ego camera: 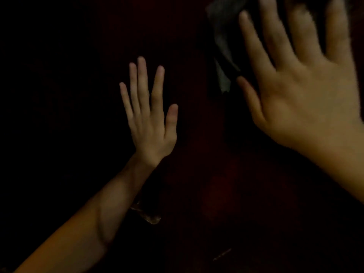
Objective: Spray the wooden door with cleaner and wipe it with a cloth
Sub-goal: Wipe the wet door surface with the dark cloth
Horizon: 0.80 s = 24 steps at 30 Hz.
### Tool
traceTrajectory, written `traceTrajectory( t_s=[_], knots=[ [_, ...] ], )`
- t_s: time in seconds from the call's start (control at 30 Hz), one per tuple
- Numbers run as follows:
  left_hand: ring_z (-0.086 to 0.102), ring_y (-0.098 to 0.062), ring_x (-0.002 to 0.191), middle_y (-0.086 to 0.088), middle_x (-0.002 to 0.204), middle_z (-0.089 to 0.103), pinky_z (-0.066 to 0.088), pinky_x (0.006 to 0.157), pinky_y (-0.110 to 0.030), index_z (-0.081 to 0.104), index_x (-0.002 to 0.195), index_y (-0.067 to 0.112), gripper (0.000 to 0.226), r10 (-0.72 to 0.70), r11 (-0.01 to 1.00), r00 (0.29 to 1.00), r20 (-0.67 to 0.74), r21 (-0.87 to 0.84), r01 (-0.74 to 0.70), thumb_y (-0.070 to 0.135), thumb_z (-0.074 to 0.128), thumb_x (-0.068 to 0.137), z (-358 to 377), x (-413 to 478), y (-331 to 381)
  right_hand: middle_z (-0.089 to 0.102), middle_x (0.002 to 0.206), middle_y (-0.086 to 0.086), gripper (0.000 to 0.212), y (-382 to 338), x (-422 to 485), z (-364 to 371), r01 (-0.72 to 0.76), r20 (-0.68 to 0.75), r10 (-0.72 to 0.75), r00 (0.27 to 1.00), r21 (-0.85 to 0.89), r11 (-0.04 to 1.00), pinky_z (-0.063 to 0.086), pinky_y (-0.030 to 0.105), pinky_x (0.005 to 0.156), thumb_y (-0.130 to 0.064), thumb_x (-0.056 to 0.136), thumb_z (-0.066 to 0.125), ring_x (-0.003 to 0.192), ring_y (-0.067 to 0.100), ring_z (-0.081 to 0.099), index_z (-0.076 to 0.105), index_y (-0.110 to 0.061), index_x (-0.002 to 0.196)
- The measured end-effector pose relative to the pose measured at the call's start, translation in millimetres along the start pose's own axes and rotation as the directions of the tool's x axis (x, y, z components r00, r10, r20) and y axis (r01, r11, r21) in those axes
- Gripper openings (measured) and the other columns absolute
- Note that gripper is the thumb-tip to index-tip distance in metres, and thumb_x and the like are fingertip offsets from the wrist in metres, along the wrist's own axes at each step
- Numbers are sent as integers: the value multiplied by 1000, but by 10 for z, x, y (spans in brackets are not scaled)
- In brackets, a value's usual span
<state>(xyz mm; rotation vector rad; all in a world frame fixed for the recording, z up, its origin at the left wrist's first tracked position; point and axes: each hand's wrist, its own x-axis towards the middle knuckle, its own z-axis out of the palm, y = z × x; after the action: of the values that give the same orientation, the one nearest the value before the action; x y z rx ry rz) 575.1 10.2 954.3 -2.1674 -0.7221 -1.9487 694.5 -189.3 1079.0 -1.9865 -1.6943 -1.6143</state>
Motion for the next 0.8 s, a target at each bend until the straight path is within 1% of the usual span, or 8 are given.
traceTrajectory(
  t_s=[0.1, 0.17, 0.3, 0.4, 0.53, 0.63, 0.7, 0.8],
  knots=[
    [15, -41, 159, -27, 168, 20, 5, 128, -62, 30, 160, 7, 73, 18, 1000, 1000, -16, -9, -18, 52, 10, 107, 5, -32, -22, 26, 161, 26, 61, -15, 2, 85, -45, -58, 46, 997, 7, 999, 27, 62, 112, -46, 109, 22, 140, 51, 30, 15, -15, 161],
    [13, -39, 160, -24, 170, 19, 3, 128, -62, 30, 160, 9, 69, 37, 998, 999, -26, -49, -38, 50, 17, 108, 15, -28, -42, 44, 146, 32, 55, -101, -2, 185, -76, -84, 81, 993, 63, 995, 37, 58, 102, -43, 109, 23, 126, 53, 44, 30, -11, 153],
    [10, -29, 161, -17, 171, 20, -2, 130, -54, 39, 156, 14, 53, -6, 924, 1000, -26, -383, -4, 36, 26, 110, -102, -172, -191, 57, 127, 37, 51, -419, -139, 442, -174, -32, 184, 982, 203, 964, 33, 52, 103, -34, 112, 28, 115, 51, 52, 49, 2, 141],
    [13, -19, 160, -8, 171, 25, 7, 132, -41, 45, 153, 17, 47, -67, 804, 997, 32, -591, 73, 33, 29, 111, -242, -427, -392, 56, 135, 34, 53, -708, -273, 610, -139, -40, 150, 988, 203, 969, 33, 56, 104, -34, 112, 26, 120, 51, 51, 51, 1, 142],
    [26, -14, 156, 1, 166, 36, 19, 130, -38, 51, 150, 22, 52, -39, 768, 990, 136, -630, 117, 47, 30, 109, -311, -852, -605, 38, 161, 16, 66, -1180, -418, 770, -49, -73, 54, 996, 76, 996, 27, 57, 116, -48, 98, 16, 144, 41, 36, 35, -24, 156],
    [57, -4, 127, 13, 131, 64, 42, 116, -36, 60, 137, 24, 50, -49, 761, 993, 103, -640, 104, 50, 29, 108, -428, -1083, -678, 14, 172, 4, 79, -1550, -620, 980, 30, -78, -47, 996, -200, 979, 12, 54, 123, -54, 91, 1, 155, 34, 20, 14, -27, 164],
    [58, -2, 112, 19, 116, 62, 42, 103, -27, 60, 131, 28, 42, -81, 793, 994, 76, -599, 110, 45, 27, 112, -480, -1211, -709, 7, 172, 0, 85, -1842, -847, 1175, 83, -29, -94, 995, -271, 959, 5, 51, 125, -56, 86, -7, 158, 30, 13, 8, -28, 164],
    [53, -15, 123, 6, 129, 59, 36, 101, -29, 56, 139, 26, 44, -104, 851, 991, 79, -509, 130, 44, 25, 112, -467, -1420, -785, 9, 172, -1, 82, -2152, -1206, 1474, 148, 10, -151, 988, -279, 949, 3, 51, 126, -54, 88, -6, 158, 28, 13, 10, -28, 165]
  ],
)
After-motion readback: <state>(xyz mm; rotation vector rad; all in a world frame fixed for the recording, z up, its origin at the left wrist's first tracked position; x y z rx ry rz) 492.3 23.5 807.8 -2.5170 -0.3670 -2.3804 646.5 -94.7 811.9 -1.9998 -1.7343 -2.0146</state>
